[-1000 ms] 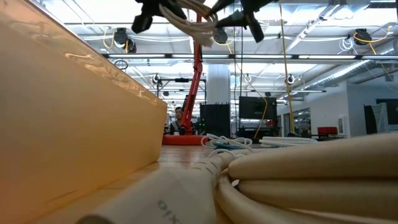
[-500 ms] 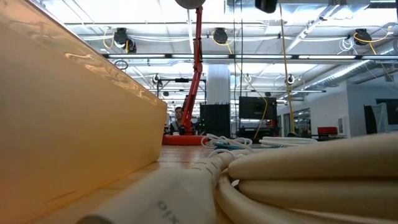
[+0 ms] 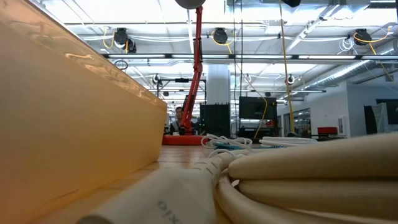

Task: Pick & Place USB Port
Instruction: Put the top brown USB cable into the blue bin

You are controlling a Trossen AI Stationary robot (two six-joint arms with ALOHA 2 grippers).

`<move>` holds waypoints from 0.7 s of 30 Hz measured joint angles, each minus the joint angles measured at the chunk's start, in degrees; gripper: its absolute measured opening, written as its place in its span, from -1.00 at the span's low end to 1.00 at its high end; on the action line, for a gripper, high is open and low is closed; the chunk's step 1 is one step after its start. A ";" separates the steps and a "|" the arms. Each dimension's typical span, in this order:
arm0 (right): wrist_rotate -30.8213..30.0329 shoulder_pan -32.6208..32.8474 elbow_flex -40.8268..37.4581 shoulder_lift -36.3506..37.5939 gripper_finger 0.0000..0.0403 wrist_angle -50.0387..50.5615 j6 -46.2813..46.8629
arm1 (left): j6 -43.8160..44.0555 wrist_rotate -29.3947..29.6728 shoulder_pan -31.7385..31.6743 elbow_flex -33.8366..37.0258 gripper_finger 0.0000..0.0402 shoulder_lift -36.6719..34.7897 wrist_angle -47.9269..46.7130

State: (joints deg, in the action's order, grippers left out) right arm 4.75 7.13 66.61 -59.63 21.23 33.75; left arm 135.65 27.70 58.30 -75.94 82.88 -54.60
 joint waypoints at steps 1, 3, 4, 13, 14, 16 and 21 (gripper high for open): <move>-0.03 0.52 0.00 0.07 -0.15 0.05 -0.02 | -0.13 0.12 0.52 0.02 -0.94 1.26 1.54; -0.05 1.46 0.00 0.06 -0.15 0.05 -0.19 | -0.13 0.75 0.98 0.02 -0.94 2.86 3.56; -0.11 1.94 0.00 0.02 -0.15 0.05 -0.17 | -0.10 0.80 1.09 0.02 -0.94 3.34 3.94; -0.20 5.21 -0.02 -0.73 -0.15 -0.28 1.43 | -0.10 -1.45 -1.51 0.01 -0.94 3.41 -2.11; -0.32 5.65 -0.02 -0.73 -0.15 -0.30 1.52 | -0.15 -1.68 -2.30 -0.27 -0.94 3.08 -3.36; -0.92 6.34 -0.02 -0.73 -0.17 -0.34 1.54 | -1.03 -1.62 -4.36 -1.99 -0.94 2.39 -5.75; -3.49 7.93 -0.02 -0.73 -0.25 -0.88 1.41 | -9.05 9.68 -9.21 -12.72 -0.94 0.83 -13.45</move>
State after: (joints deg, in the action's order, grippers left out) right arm 1.26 15.06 66.59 -60.36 20.35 35.16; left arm 126.61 37.38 49.09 -88.66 83.70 -68.05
